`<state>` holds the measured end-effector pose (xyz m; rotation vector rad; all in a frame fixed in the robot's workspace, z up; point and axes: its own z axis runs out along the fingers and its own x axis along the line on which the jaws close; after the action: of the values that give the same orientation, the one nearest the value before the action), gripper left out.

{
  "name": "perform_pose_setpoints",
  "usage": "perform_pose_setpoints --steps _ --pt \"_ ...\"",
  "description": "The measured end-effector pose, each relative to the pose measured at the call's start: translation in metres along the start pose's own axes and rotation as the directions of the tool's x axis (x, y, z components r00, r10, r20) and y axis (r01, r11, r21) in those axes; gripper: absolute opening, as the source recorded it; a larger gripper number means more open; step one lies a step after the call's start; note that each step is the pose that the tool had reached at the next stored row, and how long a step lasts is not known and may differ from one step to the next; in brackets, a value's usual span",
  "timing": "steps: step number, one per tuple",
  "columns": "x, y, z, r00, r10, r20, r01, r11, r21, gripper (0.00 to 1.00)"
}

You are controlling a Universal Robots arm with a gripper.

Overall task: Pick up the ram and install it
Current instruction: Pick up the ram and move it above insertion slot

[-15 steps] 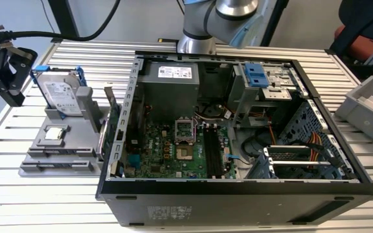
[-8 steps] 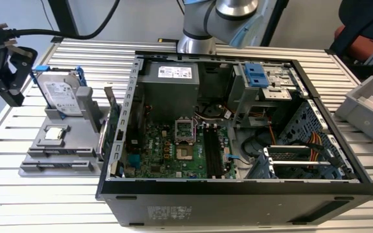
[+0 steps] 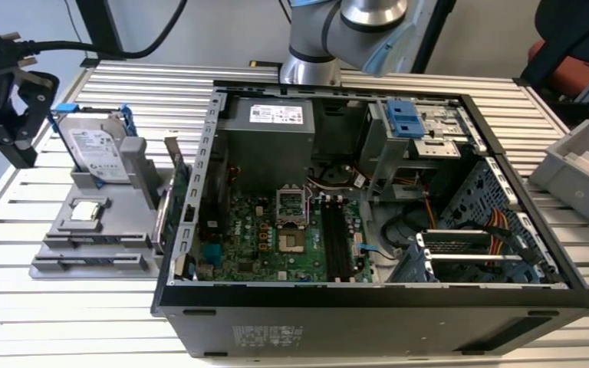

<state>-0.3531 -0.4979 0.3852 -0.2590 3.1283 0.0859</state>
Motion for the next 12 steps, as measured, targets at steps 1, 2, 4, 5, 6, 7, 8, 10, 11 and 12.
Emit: perform_pose_setpoints --steps 1,2,4,5,6,7,8,10,11,12 --pt "0.0000 0.0000 0.0000 0.9999 -0.011 -0.0006 0.011 0.9999 -0.0001 0.00" --pt "0.0000 0.0000 0.0000 0.9998 -0.022 -0.0012 0.022 0.9998 -0.0002 0.00" --pt "0.0000 0.0000 0.0000 0.9990 -0.045 -0.0024 0.045 0.9990 -0.0003 0.00" --pt "0.0000 0.0000 0.0000 0.9984 -0.056 -0.0030 0.056 0.9984 -0.0005 0.00" --pt "0.0000 0.0000 0.0000 0.9977 -0.067 -0.0037 0.067 0.9977 -0.0005 0.00" --pt "0.0000 0.0000 0.0000 0.9969 -0.079 -0.0043 0.079 0.9969 -0.0006 0.00" --pt "0.0000 0.0000 0.0000 0.9958 -0.091 -0.0050 0.091 0.9959 -0.0008 0.00" --pt "0.0000 0.0000 0.0000 0.9934 -0.114 -0.0062 0.114 0.9935 -0.0010 0.00" --pt "0.0000 0.0000 0.0000 0.9918 -0.127 -0.0069 0.127 0.9919 -0.0012 0.00" --pt "0.0000 0.0000 0.0000 0.9903 -0.139 -0.0075 0.139 0.9903 -0.0013 0.00"
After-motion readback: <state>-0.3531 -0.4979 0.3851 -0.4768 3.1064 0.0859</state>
